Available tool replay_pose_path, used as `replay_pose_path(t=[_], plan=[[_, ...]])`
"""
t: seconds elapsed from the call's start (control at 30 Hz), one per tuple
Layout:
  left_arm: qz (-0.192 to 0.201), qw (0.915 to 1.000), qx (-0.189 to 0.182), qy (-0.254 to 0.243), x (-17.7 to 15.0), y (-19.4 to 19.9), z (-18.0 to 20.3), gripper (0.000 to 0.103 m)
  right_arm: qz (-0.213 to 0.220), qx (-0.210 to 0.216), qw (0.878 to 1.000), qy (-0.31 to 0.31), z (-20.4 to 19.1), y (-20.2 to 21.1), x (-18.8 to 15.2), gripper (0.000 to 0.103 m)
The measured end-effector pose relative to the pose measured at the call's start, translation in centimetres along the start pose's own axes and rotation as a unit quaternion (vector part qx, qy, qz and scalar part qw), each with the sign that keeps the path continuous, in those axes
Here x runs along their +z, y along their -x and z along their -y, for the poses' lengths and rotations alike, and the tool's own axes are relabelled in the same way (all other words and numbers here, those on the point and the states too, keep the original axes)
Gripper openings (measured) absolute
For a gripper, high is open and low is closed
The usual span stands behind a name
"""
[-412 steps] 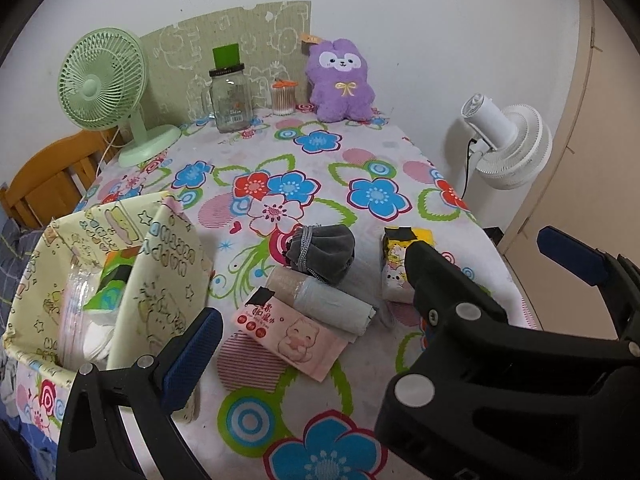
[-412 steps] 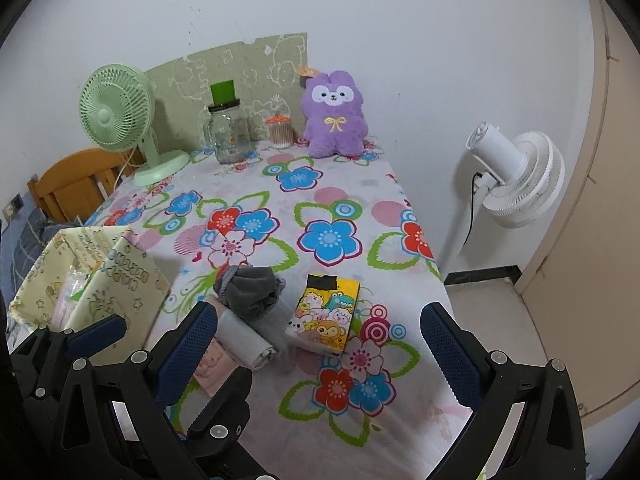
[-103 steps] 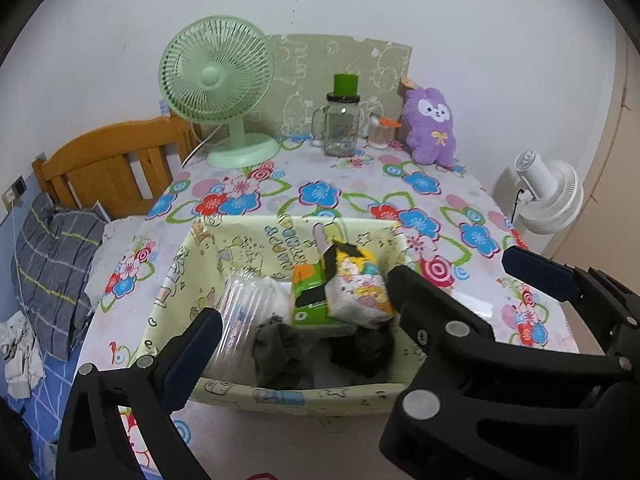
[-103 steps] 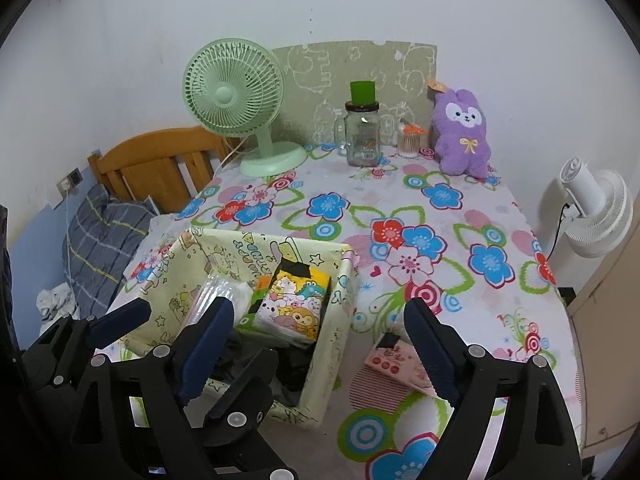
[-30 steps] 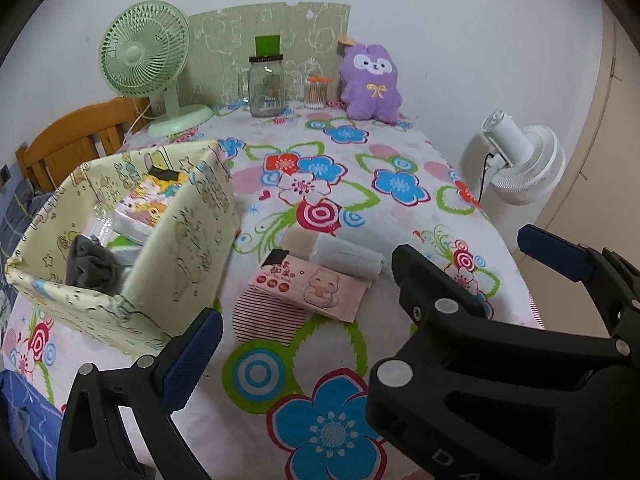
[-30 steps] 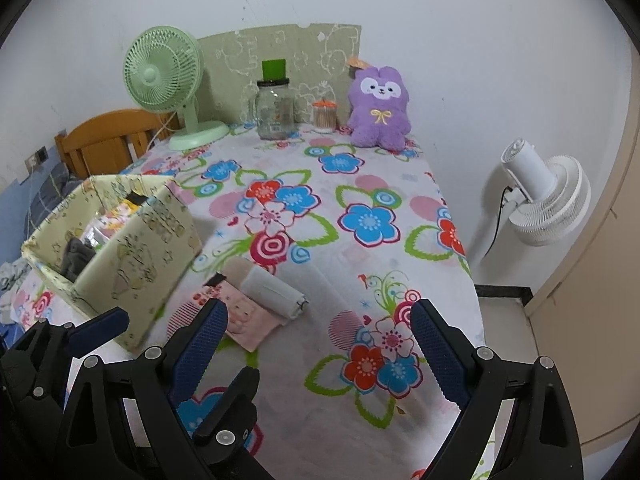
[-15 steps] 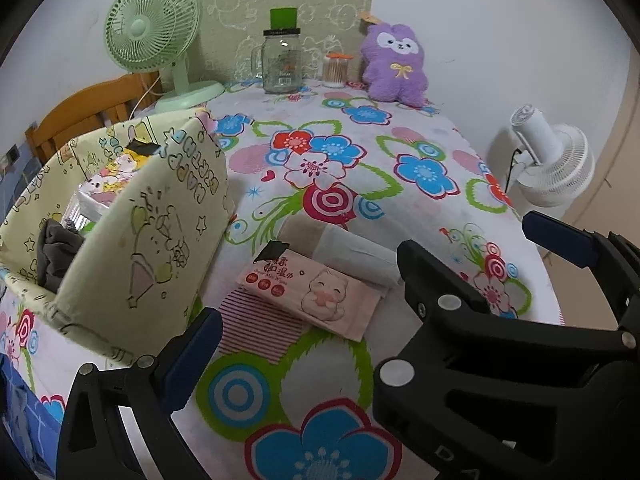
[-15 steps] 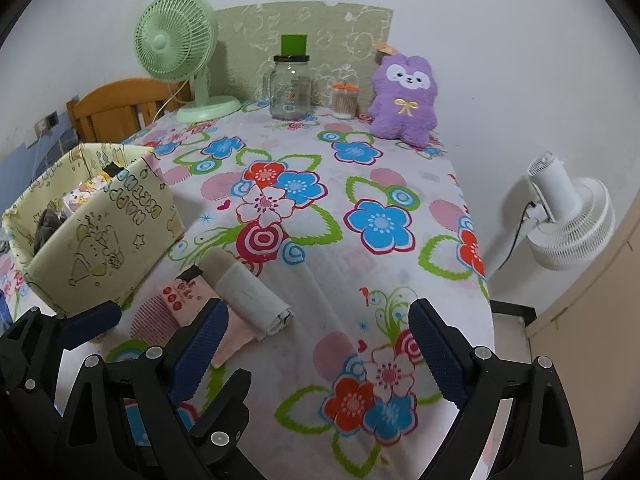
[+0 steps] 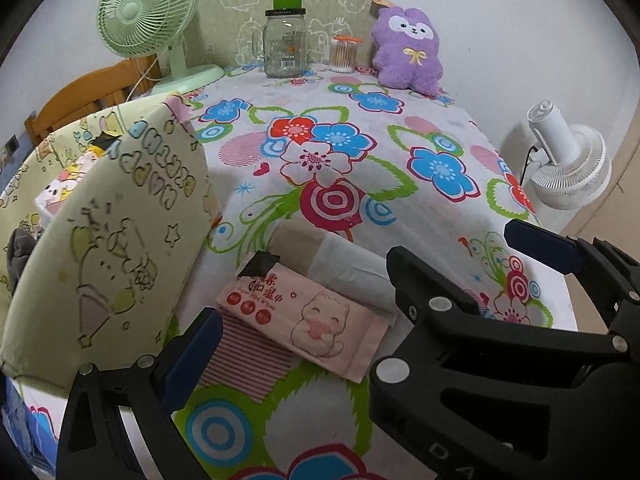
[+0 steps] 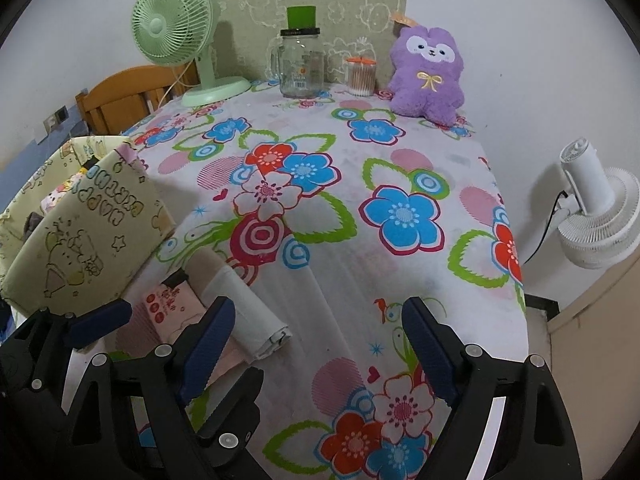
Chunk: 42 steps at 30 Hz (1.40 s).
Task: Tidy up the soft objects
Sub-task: 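Approach the pink wipes pouch with the left tool while the right tool approaches the rolled white towel, then close the right tool around the rolled white towel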
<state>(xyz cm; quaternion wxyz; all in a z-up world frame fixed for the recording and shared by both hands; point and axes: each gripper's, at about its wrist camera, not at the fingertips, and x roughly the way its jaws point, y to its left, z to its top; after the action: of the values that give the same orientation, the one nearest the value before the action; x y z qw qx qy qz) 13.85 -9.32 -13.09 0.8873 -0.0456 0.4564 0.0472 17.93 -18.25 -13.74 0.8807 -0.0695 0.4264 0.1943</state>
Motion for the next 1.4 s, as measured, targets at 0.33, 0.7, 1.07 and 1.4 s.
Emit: replay_pose_path(t=[0.33,0.7,1.07,1.4], plan=[[-0.023,0.9996,-0.015,-0.010,0.5,-1.8,0.3,0.102,-0.016,0.001,1.000,-0.014,0.7,-1.6,0.1,0.087],[-0.012,0.9984,-0.036,-0.042,0.8,-2.1,0.8,0.092,-0.018,0.003,0.999,-0.028,1.2,-1.8,-0.1,0.087],[-0.008,0.9956,-0.046,-0.081,0.4,-1.7,0.5,0.079,-0.023,0.029,0.999,-0.029,-0.1,-2.1,-0.3,0.078],[-0.014,0.9947,-0.050,-0.088,0.0,-1.3,0.1,0.081,-0.030,0.060,0.998,-0.021,-1.0,-2.4,-0.7,0.038]])
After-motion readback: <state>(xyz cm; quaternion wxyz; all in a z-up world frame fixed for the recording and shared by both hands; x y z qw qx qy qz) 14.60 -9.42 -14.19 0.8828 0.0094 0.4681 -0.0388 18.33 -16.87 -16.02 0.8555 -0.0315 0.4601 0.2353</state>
